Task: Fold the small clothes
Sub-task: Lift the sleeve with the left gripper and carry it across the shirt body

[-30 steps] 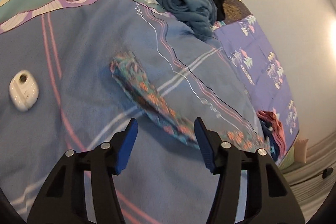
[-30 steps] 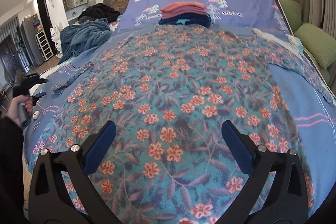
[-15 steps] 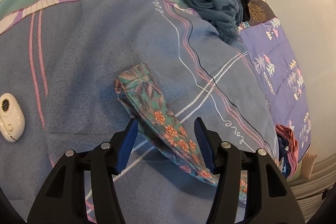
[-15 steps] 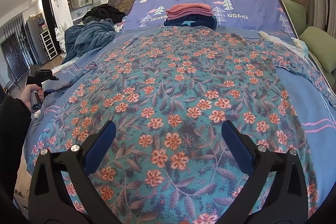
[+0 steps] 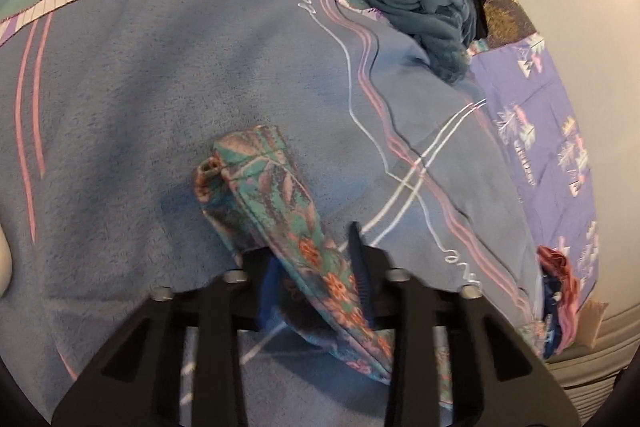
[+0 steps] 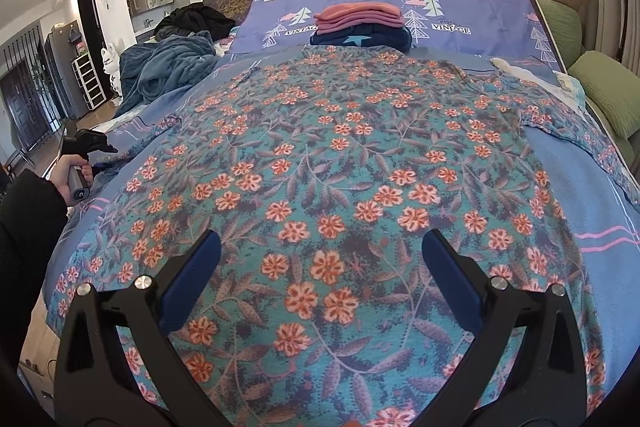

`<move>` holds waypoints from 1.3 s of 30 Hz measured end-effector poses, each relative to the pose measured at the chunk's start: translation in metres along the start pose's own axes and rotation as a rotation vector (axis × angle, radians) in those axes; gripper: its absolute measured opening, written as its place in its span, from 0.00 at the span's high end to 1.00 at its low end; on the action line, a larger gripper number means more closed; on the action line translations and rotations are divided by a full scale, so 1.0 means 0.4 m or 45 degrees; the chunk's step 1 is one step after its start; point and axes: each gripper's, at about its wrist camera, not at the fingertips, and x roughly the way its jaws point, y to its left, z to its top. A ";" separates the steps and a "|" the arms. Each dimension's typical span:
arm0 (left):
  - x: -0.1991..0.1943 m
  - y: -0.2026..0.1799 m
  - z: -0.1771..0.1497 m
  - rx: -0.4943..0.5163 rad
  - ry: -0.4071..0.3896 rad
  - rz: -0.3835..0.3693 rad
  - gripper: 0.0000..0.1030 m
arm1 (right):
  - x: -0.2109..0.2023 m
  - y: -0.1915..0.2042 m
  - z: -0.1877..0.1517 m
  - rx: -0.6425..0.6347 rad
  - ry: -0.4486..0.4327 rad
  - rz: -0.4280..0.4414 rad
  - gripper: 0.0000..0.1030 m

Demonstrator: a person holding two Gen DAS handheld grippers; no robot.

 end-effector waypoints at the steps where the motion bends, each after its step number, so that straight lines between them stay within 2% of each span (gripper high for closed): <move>1: 0.007 -0.005 0.003 0.025 0.009 0.045 0.94 | 0.000 -0.001 0.000 0.002 0.000 0.001 0.02; 4: -0.004 -0.024 0.006 0.073 -0.010 0.063 0.98 | 0.000 -0.001 -0.002 0.010 0.003 0.006 0.02; 7: -0.039 -0.064 0.010 0.126 -0.046 0.024 0.98 | -0.001 -0.004 -0.003 0.021 0.005 0.024 0.02; 11: -0.102 -0.139 0.008 0.171 -0.063 -0.114 0.98 | -0.006 -0.013 -0.001 0.072 0.009 0.085 0.02; 15: -0.168 -0.260 -0.018 0.300 -0.085 -0.240 0.98 | -0.004 -0.046 0.007 0.222 0.041 0.196 0.02; 21: -0.282 -0.473 -0.101 0.486 -0.086 -0.482 0.98 | -0.015 -0.075 0.083 0.359 0.059 0.518 0.02; 27: -0.390 -0.718 -0.282 0.738 -0.037 -0.739 0.98 | -0.001 -0.125 0.263 0.503 0.084 0.966 0.02; 29: -0.410 -0.785 -0.352 0.803 -0.007 -0.811 0.98 | 0.055 -0.142 0.333 0.586 0.123 1.140 0.02; 31: -0.414 -0.849 -0.423 0.847 0.037 -0.873 0.98 | 0.120 -0.161 0.389 0.680 0.176 1.247 0.02; 36: -0.367 -0.991 -0.629 0.922 0.215 -0.997 0.97 | 0.307 -0.257 0.492 0.970 0.340 1.385 0.02; 37: -0.345 -1.021 -0.689 0.952 0.251 -1.005 0.97 | 0.349 -0.290 0.510 1.021 0.387 1.390 0.02; 39: -0.305 -1.056 -0.783 1.013 0.284 -0.991 0.97 | 0.397 -0.349 0.526 1.080 0.398 1.375 0.02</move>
